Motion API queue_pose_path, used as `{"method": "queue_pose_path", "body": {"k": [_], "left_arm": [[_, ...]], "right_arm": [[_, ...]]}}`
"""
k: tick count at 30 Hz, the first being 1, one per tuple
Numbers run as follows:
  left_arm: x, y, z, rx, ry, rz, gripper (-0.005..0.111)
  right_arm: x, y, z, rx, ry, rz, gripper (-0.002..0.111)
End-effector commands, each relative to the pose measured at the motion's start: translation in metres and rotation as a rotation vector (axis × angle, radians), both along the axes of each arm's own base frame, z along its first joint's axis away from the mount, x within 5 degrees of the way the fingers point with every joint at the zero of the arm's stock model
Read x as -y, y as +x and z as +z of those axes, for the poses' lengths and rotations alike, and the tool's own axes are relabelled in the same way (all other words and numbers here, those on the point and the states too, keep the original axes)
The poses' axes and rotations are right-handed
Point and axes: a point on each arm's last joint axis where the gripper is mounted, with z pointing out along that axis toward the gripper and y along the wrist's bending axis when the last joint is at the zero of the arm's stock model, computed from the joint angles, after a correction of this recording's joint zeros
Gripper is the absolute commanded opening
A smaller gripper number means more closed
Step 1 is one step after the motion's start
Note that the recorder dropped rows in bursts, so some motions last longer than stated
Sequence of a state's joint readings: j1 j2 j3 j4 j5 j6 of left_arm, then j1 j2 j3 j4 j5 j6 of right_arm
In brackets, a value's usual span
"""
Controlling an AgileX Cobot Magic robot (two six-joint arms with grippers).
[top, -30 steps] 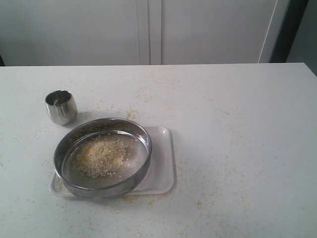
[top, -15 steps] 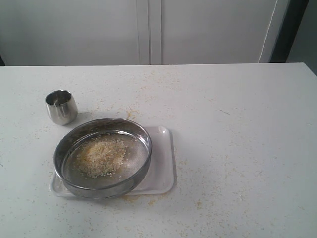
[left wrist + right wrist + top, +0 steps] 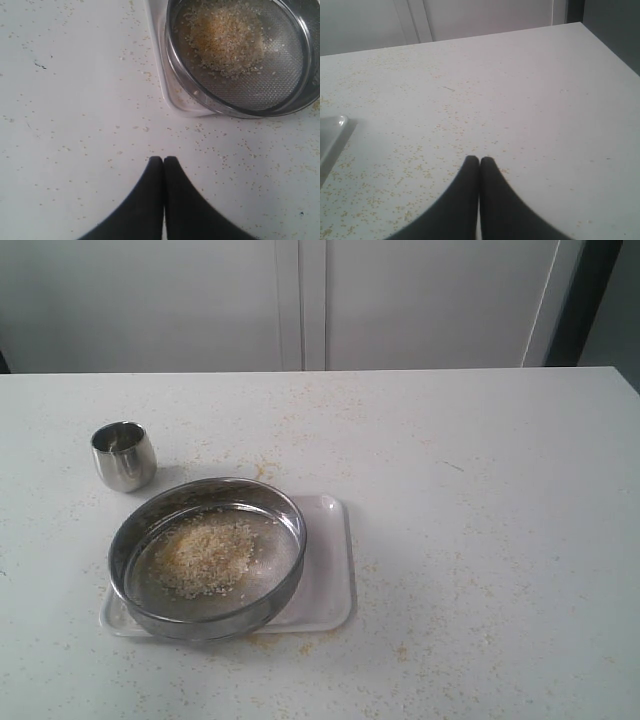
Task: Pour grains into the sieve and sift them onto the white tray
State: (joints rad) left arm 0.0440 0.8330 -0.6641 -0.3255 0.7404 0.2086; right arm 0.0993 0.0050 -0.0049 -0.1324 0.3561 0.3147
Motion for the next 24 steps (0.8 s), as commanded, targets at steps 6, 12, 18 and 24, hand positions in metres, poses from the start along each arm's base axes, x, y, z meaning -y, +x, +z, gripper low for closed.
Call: {"method": "queue_pose_path", "body": {"k": [6,12,18,24], "left_arm": [[0.0007,-0.0022,-0.0008,-0.008,-0.009,-0.005,0.000],[0.0007,-0.0022,-0.0008,-0.008,-0.009,-0.005,0.000],[0.0007,-0.0022,-0.0008,-0.008,-0.009,-0.005,0.000],[0.0007,-0.0022,-0.0008,-0.008,-0.009,-0.005,0.000]], "right_arm": [[0.0004,0.0002,0.0000,0.015,0.001,-0.008,0.000],[0.0004,0.0002,0.0000,0.015,0.003,-0.008,0.000],[0.0004,0.0002,0.0000,0.014,0.020,-0.013,0.000],[0.0004,0.0002,0.0000,0.014,0.020,-0.013,0.000]]}}
